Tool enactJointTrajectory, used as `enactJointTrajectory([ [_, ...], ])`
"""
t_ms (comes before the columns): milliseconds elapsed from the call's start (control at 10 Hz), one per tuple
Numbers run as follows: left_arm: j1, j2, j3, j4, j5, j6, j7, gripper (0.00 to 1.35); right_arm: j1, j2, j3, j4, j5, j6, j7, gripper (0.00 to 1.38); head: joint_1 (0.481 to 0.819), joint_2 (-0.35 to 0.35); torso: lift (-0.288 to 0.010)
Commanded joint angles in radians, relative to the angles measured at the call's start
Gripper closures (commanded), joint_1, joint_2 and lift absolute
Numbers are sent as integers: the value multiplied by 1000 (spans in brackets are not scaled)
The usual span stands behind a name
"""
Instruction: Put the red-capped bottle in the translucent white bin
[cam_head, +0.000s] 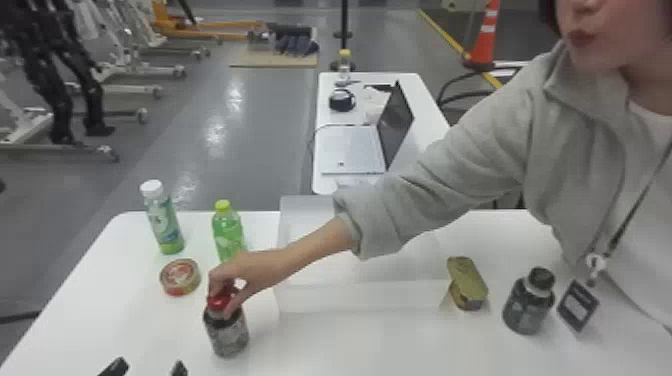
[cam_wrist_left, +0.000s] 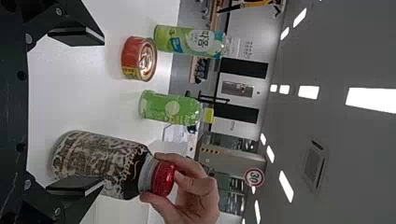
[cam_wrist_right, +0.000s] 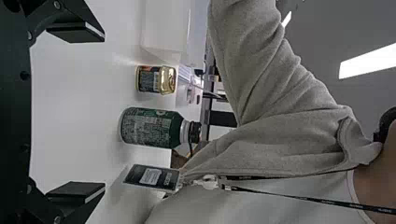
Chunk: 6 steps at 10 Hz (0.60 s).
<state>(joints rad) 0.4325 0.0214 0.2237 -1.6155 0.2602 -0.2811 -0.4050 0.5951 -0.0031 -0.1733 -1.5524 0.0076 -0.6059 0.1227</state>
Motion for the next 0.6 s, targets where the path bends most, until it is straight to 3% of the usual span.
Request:
enactJointTrajectory([
  [0,-1,2,-1,2,2,-1,0,234,0,4,0,0,0,0,0,165,549,0,-100],
  [500,-5,8,-11,11,11,-7,0,234,-1,4,2,3,0,0,0,165,549,0,-100],
])
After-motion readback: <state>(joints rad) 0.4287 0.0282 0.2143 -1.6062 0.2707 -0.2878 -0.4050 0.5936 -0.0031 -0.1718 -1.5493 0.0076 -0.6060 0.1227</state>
